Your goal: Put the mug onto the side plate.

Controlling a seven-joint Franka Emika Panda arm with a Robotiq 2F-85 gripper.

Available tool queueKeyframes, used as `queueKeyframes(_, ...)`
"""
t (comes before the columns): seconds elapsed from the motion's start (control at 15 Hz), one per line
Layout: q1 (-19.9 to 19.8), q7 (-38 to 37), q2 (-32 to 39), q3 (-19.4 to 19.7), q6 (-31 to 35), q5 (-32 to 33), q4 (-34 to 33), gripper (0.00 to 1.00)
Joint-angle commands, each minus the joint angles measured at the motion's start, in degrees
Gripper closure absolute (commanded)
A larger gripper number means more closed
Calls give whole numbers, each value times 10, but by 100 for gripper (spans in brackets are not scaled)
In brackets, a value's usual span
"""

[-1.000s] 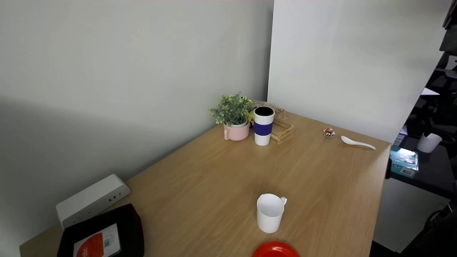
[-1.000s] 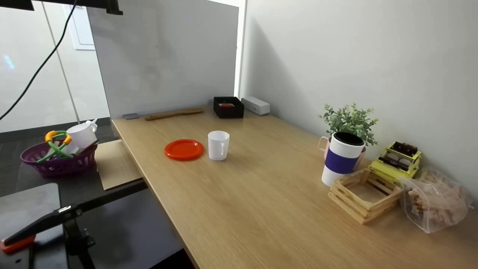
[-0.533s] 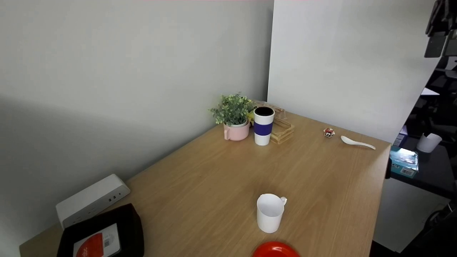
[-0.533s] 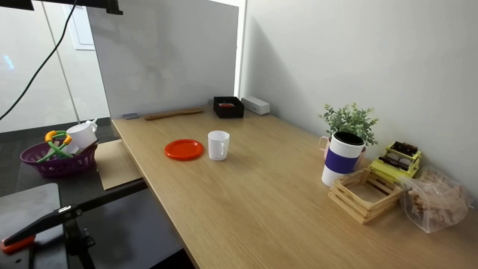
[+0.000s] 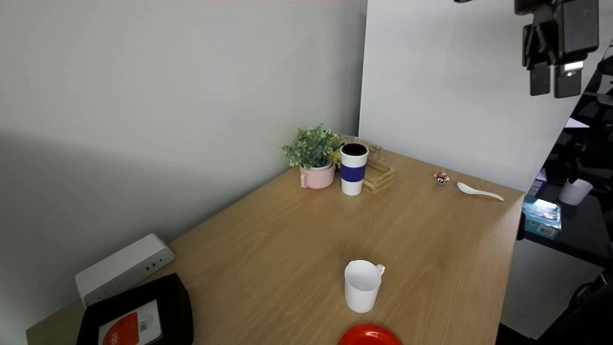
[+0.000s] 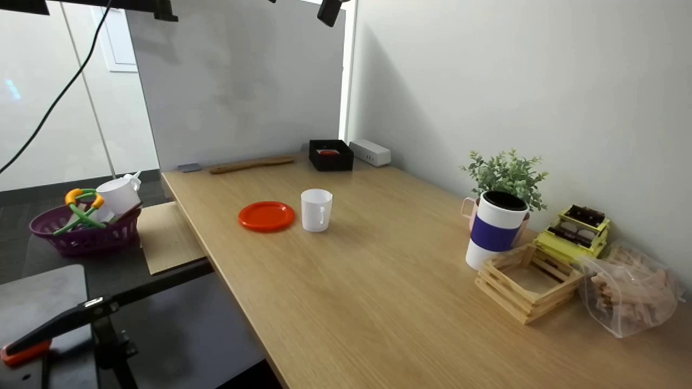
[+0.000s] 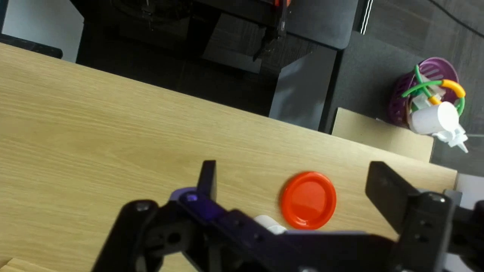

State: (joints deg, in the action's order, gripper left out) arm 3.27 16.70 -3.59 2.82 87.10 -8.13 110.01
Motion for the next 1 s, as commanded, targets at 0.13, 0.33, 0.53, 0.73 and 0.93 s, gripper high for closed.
queueKeyframes(0.13, -11, 6, 61, -20, -59, 1, -58, 0)
queueKeyframes(0.33, -12, 6, 62, -20, -57, 1, -58, 0)
queueKeyframes(0.53, -4, 7, 37, -27, 53, 39, -25, 0)
queueKeyframes(0.73, 3, 2, 42, -42, 166, 77, -4, 0)
queueKeyframes(0.93, 8, 15, 59, -57, 290, 90, 21, 0)
